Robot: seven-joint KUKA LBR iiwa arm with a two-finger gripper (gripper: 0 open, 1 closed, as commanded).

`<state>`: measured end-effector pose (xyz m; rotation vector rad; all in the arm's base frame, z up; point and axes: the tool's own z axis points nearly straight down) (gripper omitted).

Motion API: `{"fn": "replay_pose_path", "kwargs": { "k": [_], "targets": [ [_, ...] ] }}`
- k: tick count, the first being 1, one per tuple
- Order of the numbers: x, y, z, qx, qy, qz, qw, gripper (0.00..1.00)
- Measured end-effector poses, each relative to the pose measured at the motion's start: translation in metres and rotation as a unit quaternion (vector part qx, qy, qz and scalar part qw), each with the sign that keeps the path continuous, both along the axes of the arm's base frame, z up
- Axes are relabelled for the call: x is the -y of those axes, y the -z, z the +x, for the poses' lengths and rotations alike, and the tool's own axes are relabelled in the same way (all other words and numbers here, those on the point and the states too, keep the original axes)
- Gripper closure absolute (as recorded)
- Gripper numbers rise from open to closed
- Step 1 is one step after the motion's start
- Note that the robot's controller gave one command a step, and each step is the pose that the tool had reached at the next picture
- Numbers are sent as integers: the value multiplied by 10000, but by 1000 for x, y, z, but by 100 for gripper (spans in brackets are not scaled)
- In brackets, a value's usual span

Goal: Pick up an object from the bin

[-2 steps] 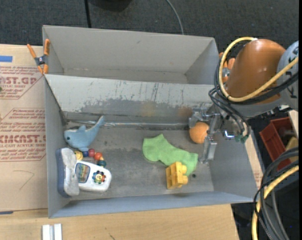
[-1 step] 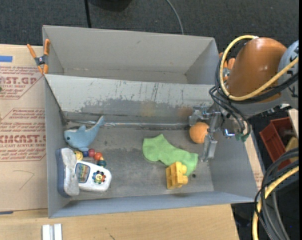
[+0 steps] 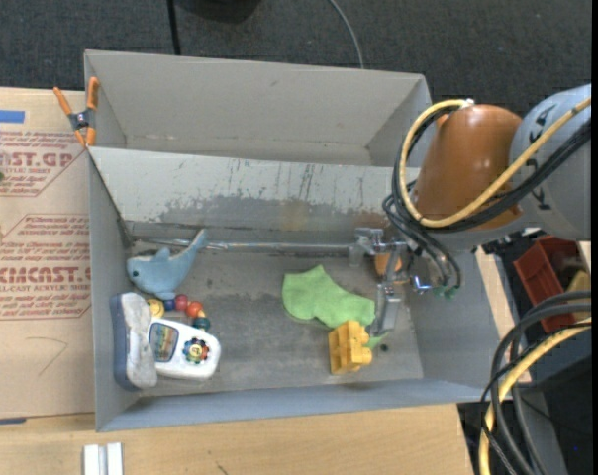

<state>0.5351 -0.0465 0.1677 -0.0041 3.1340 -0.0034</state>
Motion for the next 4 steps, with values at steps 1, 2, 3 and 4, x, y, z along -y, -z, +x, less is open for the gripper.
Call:
{"fn": "replay_pose_path", "kwargs": {
  "k": [1, 2, 3, 4],
  "targets": [
    [-30, 28, 11, -49, 76, 16, 10000, 0],
    [-42, 62, -12, 7, -157, 1, 9999, 0],
    [-69, 72, 28, -42, 1043, 18, 9945, 100],
    [-69, 72, 28, -42, 1044, 17, 9945, 0]
  ]
}}
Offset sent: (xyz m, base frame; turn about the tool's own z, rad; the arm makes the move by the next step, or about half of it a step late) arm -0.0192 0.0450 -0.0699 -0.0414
